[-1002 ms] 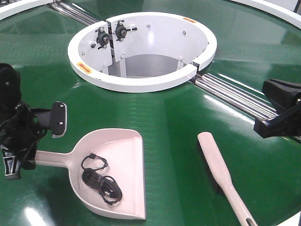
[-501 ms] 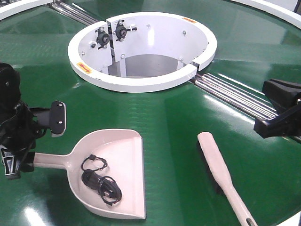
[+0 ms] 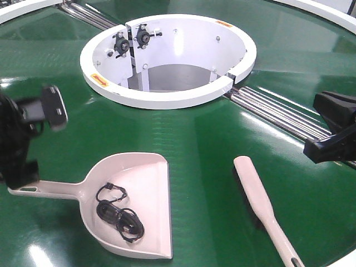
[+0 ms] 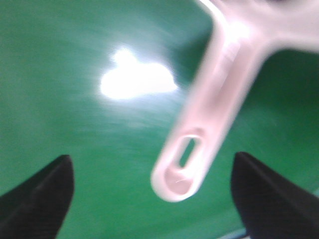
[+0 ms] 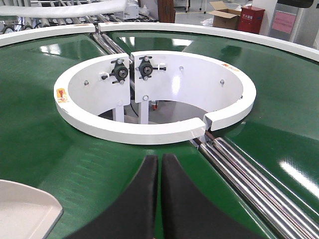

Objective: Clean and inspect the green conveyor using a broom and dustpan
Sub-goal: 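Set the dustpan down, open the left gripper, and withdraw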

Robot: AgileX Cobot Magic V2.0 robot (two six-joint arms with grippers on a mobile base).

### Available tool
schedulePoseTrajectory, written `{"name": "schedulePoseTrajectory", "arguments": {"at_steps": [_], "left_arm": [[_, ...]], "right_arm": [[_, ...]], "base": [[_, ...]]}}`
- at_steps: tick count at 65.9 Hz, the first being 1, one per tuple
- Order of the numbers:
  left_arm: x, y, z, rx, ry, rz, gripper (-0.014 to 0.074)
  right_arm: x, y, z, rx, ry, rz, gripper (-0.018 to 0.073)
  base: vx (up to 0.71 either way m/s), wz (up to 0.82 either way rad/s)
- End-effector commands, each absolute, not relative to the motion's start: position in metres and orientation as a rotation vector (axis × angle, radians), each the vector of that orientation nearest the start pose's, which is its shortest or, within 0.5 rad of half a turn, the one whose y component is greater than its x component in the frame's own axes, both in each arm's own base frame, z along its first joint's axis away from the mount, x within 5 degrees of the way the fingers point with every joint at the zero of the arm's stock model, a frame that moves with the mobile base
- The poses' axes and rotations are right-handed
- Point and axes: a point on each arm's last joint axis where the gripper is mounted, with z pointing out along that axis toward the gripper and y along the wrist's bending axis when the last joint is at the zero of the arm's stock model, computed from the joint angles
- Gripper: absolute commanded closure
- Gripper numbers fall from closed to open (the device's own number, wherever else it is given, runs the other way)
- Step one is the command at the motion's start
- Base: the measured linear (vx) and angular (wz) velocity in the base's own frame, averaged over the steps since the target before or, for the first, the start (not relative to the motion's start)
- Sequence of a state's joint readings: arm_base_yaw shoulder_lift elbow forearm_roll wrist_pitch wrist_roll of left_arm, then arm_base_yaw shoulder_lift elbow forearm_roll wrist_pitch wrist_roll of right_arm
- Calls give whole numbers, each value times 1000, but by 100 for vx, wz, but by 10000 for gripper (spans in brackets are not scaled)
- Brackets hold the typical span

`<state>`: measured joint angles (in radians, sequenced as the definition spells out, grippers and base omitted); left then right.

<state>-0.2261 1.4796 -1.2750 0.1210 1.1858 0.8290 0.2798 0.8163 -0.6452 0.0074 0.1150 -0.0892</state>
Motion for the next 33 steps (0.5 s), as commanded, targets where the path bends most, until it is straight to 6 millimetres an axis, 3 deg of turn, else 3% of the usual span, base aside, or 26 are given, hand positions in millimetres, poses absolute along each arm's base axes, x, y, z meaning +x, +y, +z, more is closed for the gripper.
{"name": "schedulePoseTrajectory", "arguments": {"at_steps": [1,9,15,23,27,33], "left_arm": [[270,-54,376,1172,2362,313,99],[257,-51,435,808,2193,264,227],[242,-49,463,665,2063,221,370],[218,-47,483,530,1939,116,622],[205,-47,488,495,1881,66,622],[184,-46,488,457,1783,-8,620]], "right_arm": [[168,48,354,-307,1648,140,569],[168,48,353,-308,1657,139,567],[163,46,357,-302,1628,141,564],[152,43,367,-290,1558,145,564],[145,41,365,-283,1523,147,564],[137,39,346,-279,1502,148,564]], "base": [[0,0],[0,0],[0,0],[0,0],[0,0],[0,0]]}}
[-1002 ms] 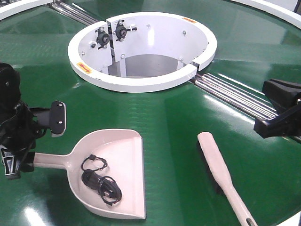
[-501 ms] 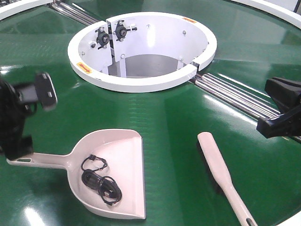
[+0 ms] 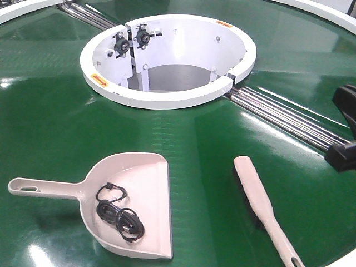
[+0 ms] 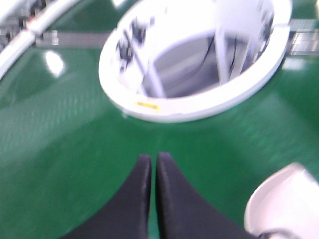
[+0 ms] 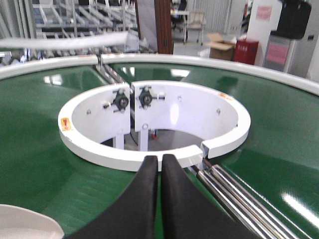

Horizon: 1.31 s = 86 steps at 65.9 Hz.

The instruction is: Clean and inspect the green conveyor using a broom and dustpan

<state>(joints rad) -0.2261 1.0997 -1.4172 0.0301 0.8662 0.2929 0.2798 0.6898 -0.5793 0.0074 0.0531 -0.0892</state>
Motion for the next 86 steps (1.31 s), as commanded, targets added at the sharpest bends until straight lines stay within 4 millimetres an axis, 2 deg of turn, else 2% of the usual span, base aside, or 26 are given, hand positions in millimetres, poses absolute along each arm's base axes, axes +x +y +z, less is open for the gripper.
{"name": "schedulePoseTrajectory", "arguments": {"at_steps": [1,8,16,24,33,44,77,86], "left_arm": [[182,-46,484,454,1779,-20,620],[158,-43,466,405,1687,-79,620],[135,-38,424,359,1658,-132,620],[113,-33,380,325,1653,-163,620],[96,-28,352,315,1633,-157,620],[86,-26,347,320,1630,-158,620],[86,-27,346,322,1636,-159,620],[83,-23,345,361,1632,-73,620]], "right_arm": [[136,39,342,-279,1502,148,564],[128,36,312,-267,1531,165,564],[125,35,287,-257,1560,177,564],[124,35,278,-262,1589,176,564],[124,35,278,-263,1596,175,564],[124,35,278,-263,1596,175,564],[124,35,277,-266,1597,172,564],[124,35,277,-266,1598,172,564]], "base": [[0,0],[0,0],[0,0],[0,0],[0,0],[0,0],[0,0],[0,0]]}}
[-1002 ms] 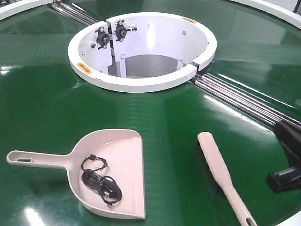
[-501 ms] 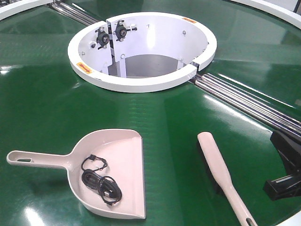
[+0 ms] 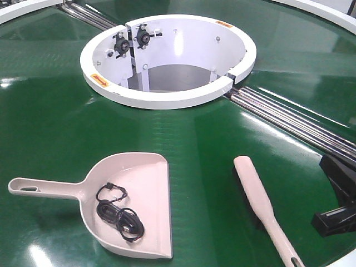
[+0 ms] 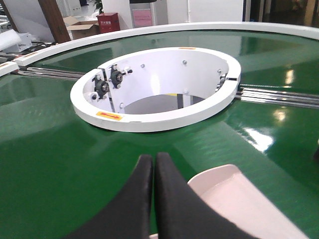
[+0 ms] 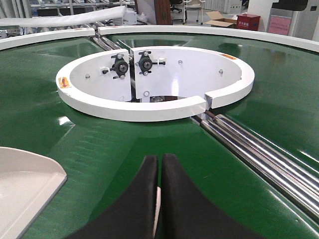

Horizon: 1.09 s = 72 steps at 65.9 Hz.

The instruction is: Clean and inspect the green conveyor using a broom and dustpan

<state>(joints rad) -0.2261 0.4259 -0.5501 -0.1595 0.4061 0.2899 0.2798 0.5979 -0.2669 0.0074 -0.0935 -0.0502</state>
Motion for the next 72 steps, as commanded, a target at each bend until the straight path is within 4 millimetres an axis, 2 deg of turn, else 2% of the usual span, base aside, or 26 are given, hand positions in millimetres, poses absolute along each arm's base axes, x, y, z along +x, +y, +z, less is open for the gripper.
{"name": "schedulePoseTrajectory", "arguments": {"at_steps": [1,11,15,20,30,40,47,60,72], "left_arm": [[83,-22,346,361,1628,-58,620],[72,-12,347,281,1599,20,620],[65,-9,338,222,1588,29,620],[59,-6,320,143,1577,20,620],[51,-2,268,50,1583,50,620],[53,0,214,24,1603,71,620],[57,3,189,-45,1573,49,620],[56,4,193,-11,1554,104,620],[56,4,193,-34,1548,78,620]], "right_arm": [[124,35,277,-266,1598,172,564],[124,35,277,-266,1598,172,564],[124,35,277,-266,1598,172,564],[124,35,277,-266,1598,172,564],[124,35,277,-266,1598,172,564],[124,35,277,-266,1598,172,564],[124,35,277,-266,1598,172,564],[124,35,277,-266,1598,172,564],[124,35,277,-266,1598,172,564]], "base": [[0,0],[0,0],[0,0],[0,0],[0,0],[0,0],[0,0],[0,0],[0,0]]}}
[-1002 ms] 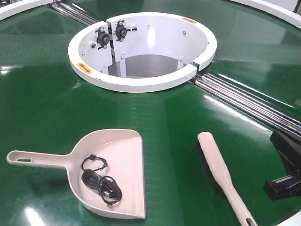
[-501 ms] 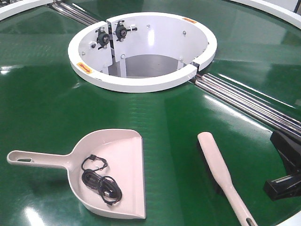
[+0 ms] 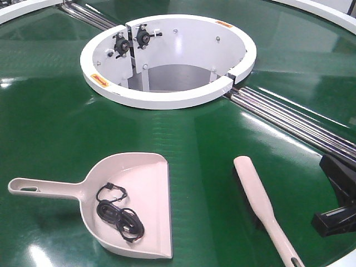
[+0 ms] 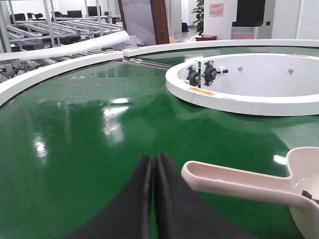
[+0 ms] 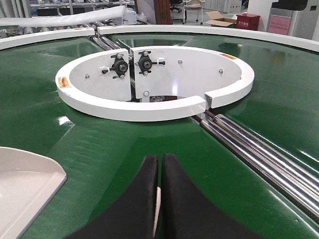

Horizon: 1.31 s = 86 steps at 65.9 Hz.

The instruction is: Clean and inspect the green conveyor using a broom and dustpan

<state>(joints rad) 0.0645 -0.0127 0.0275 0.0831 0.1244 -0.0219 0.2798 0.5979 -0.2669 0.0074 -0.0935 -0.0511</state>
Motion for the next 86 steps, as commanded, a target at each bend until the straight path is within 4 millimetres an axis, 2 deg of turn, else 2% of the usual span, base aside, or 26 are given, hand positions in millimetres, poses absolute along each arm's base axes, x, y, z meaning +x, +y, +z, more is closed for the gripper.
{"name": "schedulePoseTrajectory", "arguments": {"at_steps": [1,86], "left_arm": [[56,4,193,-35,1548,76,620],[56,4,193,-31,1559,82,619]], "right_arm": [[124,35,277,-266,1598,172,564],[122,34,280,-229,1583,199,564]], "base": [[0,0],[0,0]]}}
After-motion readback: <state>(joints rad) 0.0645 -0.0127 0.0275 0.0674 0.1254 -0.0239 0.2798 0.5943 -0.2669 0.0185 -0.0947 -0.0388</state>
